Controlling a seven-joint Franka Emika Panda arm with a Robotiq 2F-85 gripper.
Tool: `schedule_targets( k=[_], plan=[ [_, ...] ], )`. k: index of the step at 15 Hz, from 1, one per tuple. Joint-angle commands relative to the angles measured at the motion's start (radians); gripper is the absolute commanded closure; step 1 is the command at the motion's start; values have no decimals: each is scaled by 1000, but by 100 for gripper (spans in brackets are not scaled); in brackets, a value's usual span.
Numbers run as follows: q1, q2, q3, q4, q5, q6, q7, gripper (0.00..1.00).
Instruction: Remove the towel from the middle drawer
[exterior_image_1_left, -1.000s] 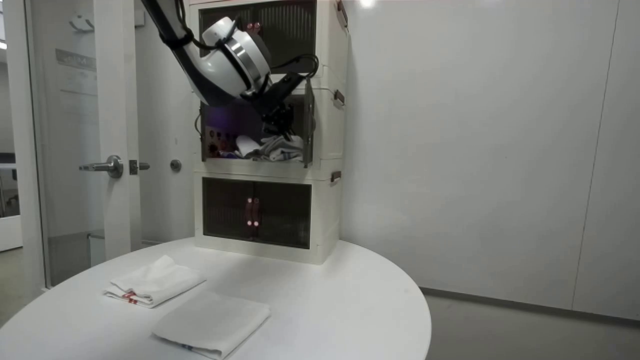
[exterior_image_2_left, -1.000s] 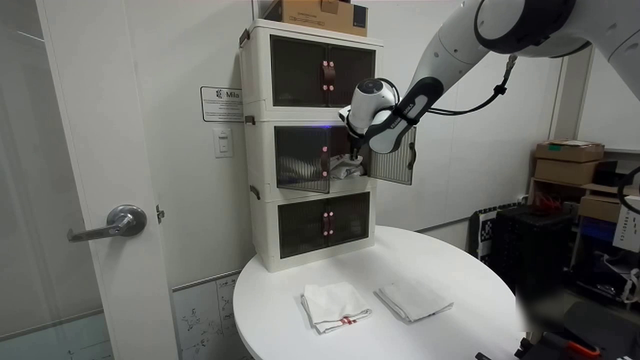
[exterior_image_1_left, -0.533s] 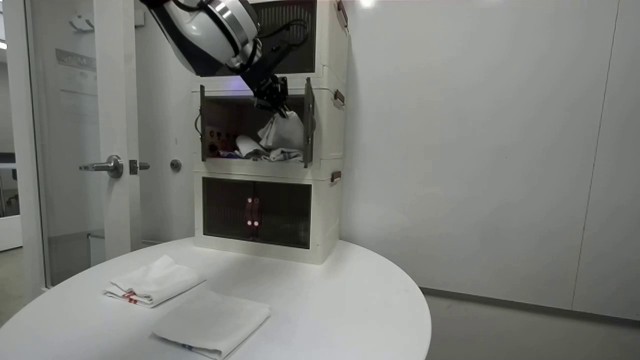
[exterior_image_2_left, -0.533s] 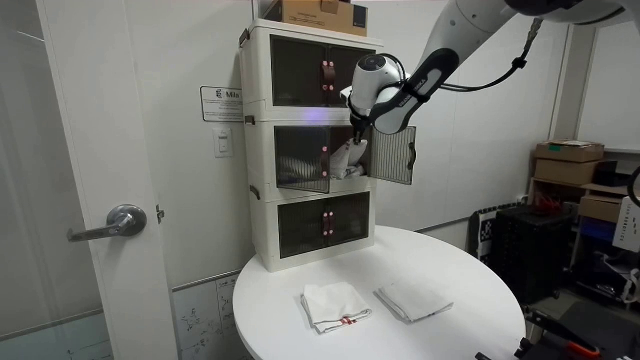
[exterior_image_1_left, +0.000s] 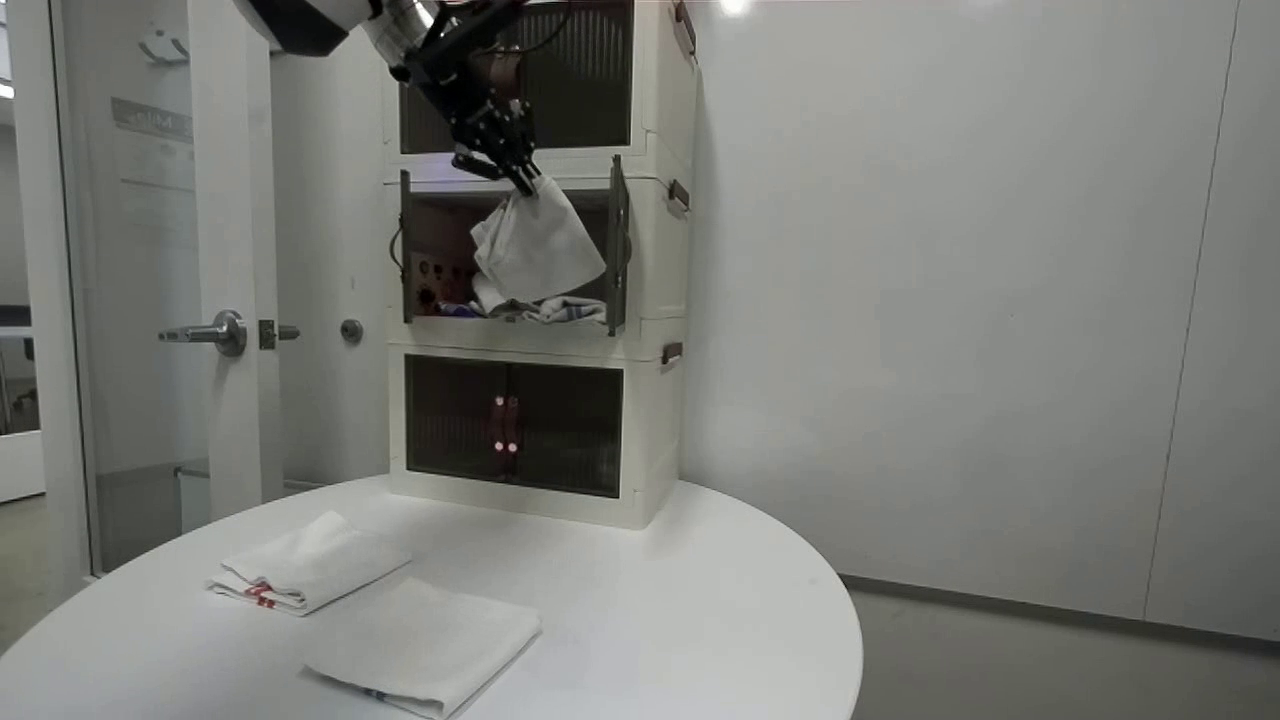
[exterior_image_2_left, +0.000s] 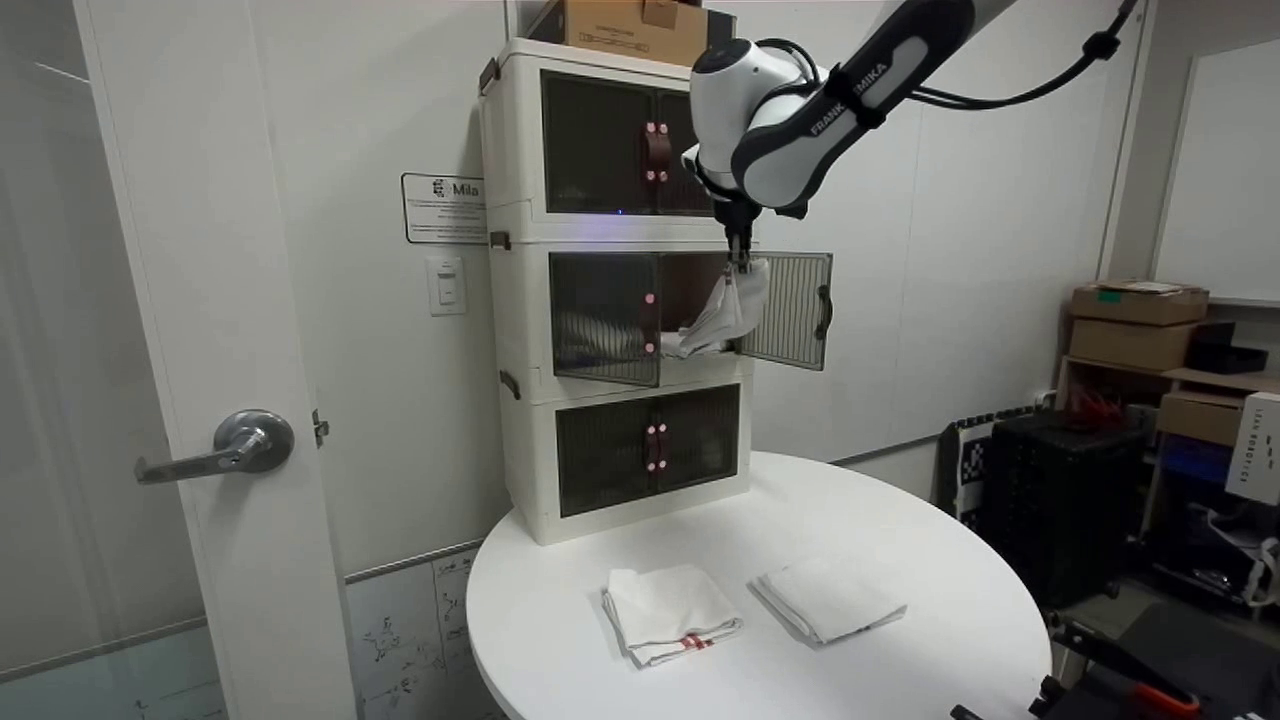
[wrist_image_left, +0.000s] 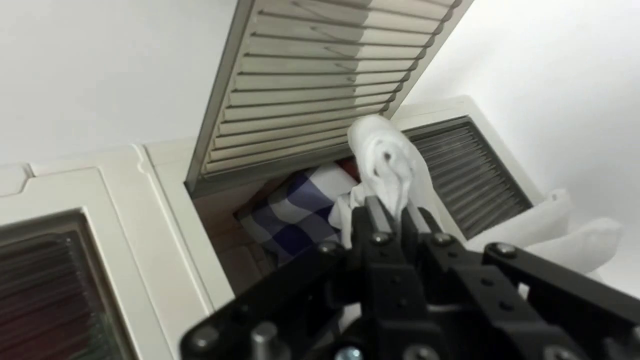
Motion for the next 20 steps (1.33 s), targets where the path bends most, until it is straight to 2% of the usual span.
schedule_targets(
  k=[1, 6, 12, 17, 20],
  plan=[
    [12, -46, 37, -58, 58, -80, -40, 95],
    [17, 10, 77, -68, 182, -126, -109, 95],
    [19, 79, 88, -52, 291, -184, -188, 95],
    [23, 103, 78, -75, 306, -224, -168, 95],
    [22, 106, 71, -114, 291, -200, -129, 95]
  ],
)
